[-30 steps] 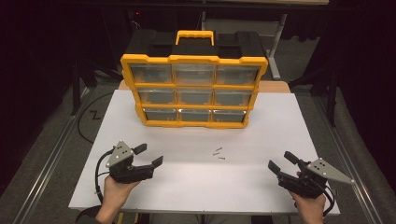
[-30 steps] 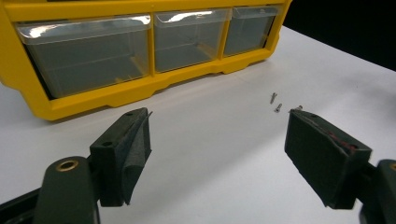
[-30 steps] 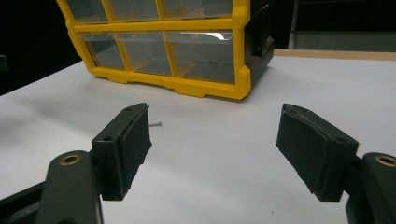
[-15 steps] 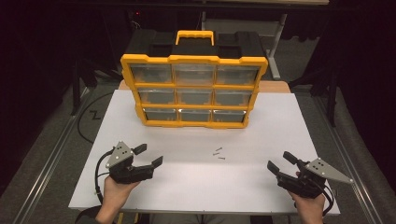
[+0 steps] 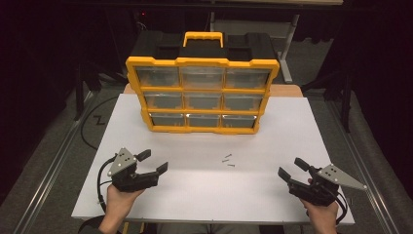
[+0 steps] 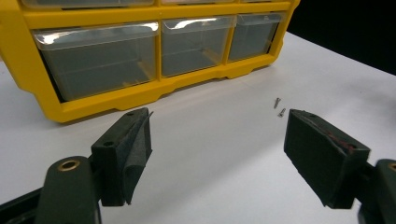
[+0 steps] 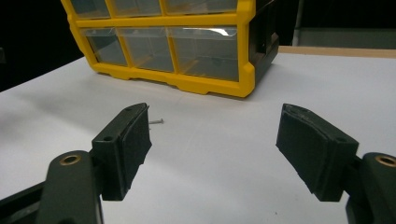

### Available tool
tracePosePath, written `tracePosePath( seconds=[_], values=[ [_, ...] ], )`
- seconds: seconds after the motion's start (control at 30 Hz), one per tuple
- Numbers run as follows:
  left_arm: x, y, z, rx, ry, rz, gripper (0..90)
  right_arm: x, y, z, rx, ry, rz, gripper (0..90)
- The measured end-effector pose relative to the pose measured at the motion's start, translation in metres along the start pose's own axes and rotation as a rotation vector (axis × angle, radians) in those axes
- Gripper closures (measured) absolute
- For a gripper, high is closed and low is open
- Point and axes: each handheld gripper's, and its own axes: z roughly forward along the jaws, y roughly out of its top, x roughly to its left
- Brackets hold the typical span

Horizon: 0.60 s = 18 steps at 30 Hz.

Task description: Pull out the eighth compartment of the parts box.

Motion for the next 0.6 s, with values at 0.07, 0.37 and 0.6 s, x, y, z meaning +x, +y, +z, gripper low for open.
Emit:
tracePosePath(
  seconds=[0.07, 0.37, 0.6],
  values=[
    [0.0, 0.0, 0.0, 0.0, 0.002, 0.002, 23.4, 0.0, 0.0, 0.0, -0.002, -0.001, 0.0, 27.5],
    [0.003, 0.005, 0.001, 0.009, 0.01, -0.008, 24.6, 0.0, 0.0, -0.001, -0.006, -0.003, 0.003, 27.3],
    [0.002, 0.012, 0.003, -0.003, 0.007, -0.003, 24.7, 0.0, 0.0, -0.001, -0.004, -0.003, 0.005, 27.3]
  ],
)
